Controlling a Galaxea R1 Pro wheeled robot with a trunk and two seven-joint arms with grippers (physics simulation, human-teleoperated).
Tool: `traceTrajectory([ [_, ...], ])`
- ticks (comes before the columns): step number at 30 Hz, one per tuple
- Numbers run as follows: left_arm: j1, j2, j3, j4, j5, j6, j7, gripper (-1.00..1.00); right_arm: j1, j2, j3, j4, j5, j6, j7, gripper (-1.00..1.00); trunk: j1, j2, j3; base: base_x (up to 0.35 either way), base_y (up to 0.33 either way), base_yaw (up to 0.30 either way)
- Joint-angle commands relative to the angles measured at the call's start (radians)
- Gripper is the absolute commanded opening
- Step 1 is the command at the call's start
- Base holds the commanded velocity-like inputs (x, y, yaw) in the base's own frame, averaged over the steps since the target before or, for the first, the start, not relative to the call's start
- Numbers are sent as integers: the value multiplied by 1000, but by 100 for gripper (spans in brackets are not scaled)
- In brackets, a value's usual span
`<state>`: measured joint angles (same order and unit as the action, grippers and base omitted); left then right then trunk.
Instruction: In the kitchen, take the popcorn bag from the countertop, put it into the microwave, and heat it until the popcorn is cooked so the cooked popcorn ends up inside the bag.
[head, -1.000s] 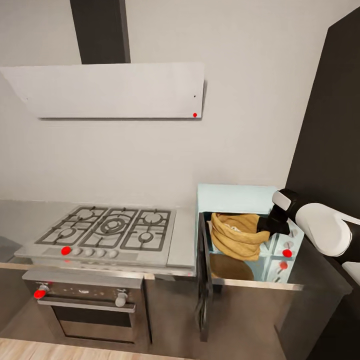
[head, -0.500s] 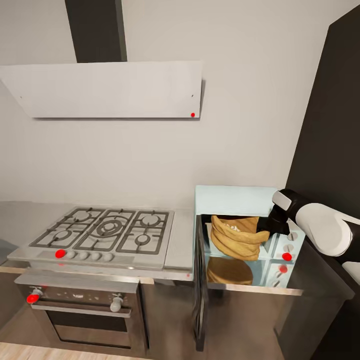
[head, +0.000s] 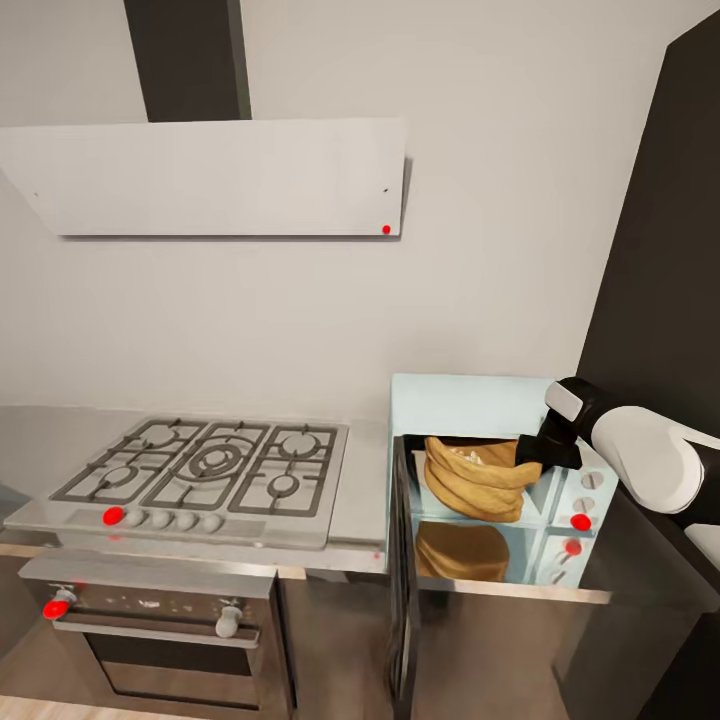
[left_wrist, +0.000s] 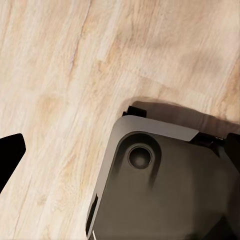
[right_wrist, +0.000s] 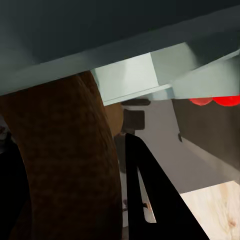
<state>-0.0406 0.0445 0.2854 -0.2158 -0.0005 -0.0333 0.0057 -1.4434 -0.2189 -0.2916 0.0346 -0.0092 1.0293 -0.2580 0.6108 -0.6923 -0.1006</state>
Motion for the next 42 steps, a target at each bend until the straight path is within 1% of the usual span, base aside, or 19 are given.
traceTrajectory([
  [1,-1,0,1,1,0,-4,1,100,-2,0,-20,-28,-7,-2,-10,-100,0,-2,-2,6,0,0],
  [10,-1,0,1,1,0,-4,0,100,-2,0,-20,-28,-6,-2,-11,-100,0,-2,-2,1,0,0],
  [11,-1,0,1,1,0,-4,0,100,-2,0,-20,-28,-7,-3,-11,100,0,-2,-2,0,0,0],
  [27,-1,0,1,1,0,-4,1,100,-2,0,-21,-28,-8,-2,-10,100,0,-2,-1,0,0,0],
  [42,-1,0,1,1,0,-4,0,100,-2,0,-21,-28,-9,-2,-10,100,0,-2,22,0,0,0],
])
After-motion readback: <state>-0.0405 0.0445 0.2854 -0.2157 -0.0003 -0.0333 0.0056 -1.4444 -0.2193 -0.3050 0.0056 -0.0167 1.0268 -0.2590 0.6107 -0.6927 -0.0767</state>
